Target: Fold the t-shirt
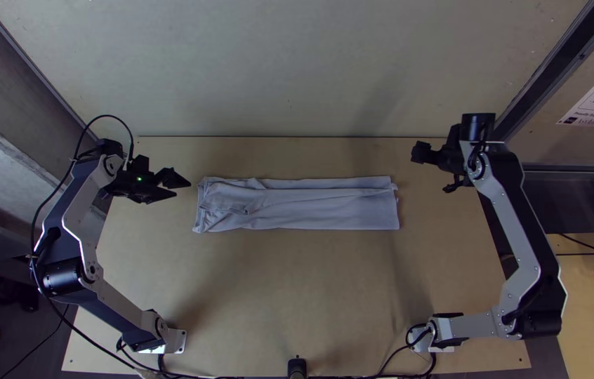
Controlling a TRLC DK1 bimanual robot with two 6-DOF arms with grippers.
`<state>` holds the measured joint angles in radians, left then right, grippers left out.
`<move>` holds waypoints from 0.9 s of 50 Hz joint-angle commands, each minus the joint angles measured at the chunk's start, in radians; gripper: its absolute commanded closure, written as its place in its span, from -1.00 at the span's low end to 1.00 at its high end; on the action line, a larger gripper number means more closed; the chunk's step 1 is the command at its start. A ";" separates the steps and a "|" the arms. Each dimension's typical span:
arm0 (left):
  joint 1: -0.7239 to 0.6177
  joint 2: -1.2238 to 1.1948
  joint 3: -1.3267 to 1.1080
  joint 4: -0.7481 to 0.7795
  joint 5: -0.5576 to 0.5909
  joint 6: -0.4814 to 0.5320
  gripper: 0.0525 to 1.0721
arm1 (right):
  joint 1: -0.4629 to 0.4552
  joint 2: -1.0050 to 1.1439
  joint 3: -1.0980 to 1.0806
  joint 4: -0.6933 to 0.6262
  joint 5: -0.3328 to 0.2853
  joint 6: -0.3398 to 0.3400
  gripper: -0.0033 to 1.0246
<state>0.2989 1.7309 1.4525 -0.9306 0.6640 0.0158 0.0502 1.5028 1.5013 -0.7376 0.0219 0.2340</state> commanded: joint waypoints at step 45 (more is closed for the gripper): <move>-0.061 0.317 -0.066 0.073 0.198 0.115 -0.92 | 0.057 -0.076 -0.004 0.003 -0.011 0.005 -0.92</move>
<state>0.2928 2.0094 1.4460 -0.8478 0.8726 0.1101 0.0971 1.4330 1.5246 -0.7422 0.0109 0.2310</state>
